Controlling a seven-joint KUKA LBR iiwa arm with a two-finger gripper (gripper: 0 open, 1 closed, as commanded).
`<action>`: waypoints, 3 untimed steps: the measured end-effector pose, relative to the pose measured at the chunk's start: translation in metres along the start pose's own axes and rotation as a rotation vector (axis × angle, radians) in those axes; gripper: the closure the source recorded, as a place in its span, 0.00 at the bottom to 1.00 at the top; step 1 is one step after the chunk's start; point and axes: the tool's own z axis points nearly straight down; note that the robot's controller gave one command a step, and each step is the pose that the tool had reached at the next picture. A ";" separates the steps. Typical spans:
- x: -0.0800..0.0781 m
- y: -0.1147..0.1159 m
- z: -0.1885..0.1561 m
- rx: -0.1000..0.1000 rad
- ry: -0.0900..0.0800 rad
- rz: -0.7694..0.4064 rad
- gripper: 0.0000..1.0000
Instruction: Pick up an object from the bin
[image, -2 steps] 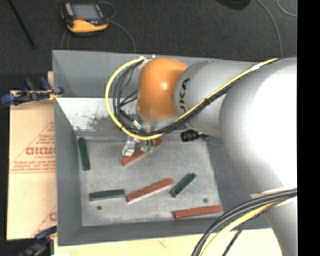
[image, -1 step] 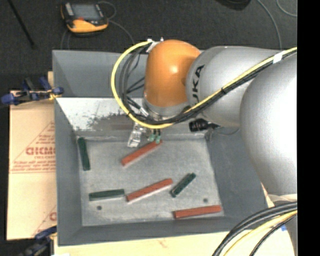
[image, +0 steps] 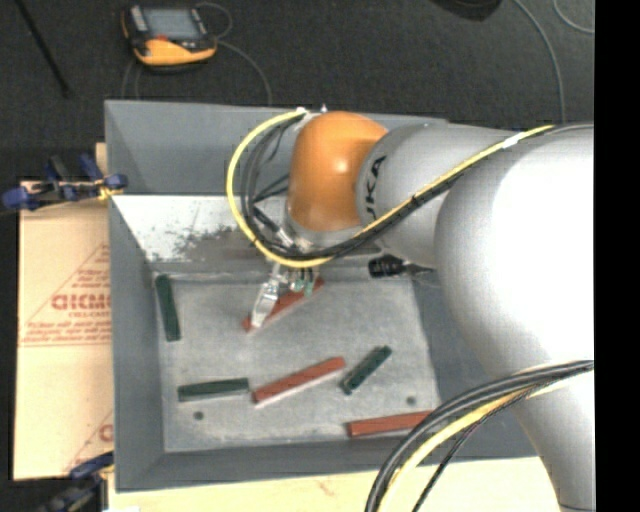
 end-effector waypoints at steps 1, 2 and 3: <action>0.000 0.000 -0.003 0.000 0.001 -0.002 0.00; -0.006 -0.065 0.010 -0.003 0.007 0.197 1.00; -0.007 -0.065 0.010 -0.003 0.006 0.198 1.00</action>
Offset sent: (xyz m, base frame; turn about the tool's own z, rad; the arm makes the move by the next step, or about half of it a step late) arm -0.0181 -0.0699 -0.0222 0.2026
